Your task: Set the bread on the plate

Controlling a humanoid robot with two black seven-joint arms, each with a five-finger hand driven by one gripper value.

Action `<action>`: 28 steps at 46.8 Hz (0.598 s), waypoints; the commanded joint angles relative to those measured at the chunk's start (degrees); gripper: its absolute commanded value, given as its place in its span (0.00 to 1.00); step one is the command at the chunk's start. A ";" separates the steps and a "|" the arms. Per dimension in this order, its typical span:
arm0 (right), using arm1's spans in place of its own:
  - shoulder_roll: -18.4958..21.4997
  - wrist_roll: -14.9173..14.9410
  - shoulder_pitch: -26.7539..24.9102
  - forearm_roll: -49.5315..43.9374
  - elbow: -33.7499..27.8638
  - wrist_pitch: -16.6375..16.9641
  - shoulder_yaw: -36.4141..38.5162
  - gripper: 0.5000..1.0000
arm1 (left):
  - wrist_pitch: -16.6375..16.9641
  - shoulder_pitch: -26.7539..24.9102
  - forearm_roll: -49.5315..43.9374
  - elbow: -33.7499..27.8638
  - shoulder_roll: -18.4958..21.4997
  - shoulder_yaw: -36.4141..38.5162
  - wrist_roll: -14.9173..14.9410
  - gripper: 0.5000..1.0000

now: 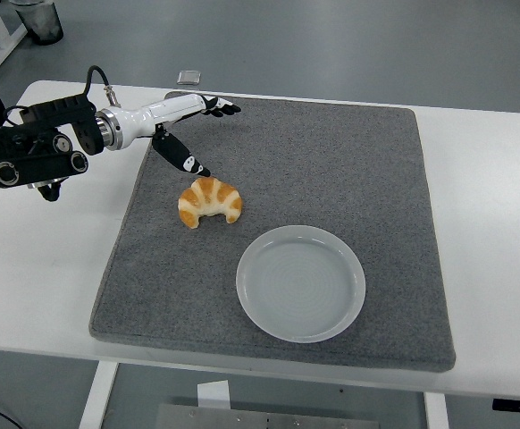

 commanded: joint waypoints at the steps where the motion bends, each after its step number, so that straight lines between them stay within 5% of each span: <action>1: 0.00 0.02 0.00 0.00 0.00 0.00 0.00 0.91 | 0.02 -1.87 1.48 -1.11 0.36 3.13 0.01 0.98; 14: 0.00 0.02 0.00 0.00 0.00 0.00 0.00 0.90 | -0.33 -4.51 4.04 -2.78 0.01 9.38 0.37 0.98; 28: 0.00 0.02 0.00 0.00 0.00 0.00 0.00 0.90 | -1.12 -4.95 3.34 -6.73 -0.26 9.47 4.14 0.98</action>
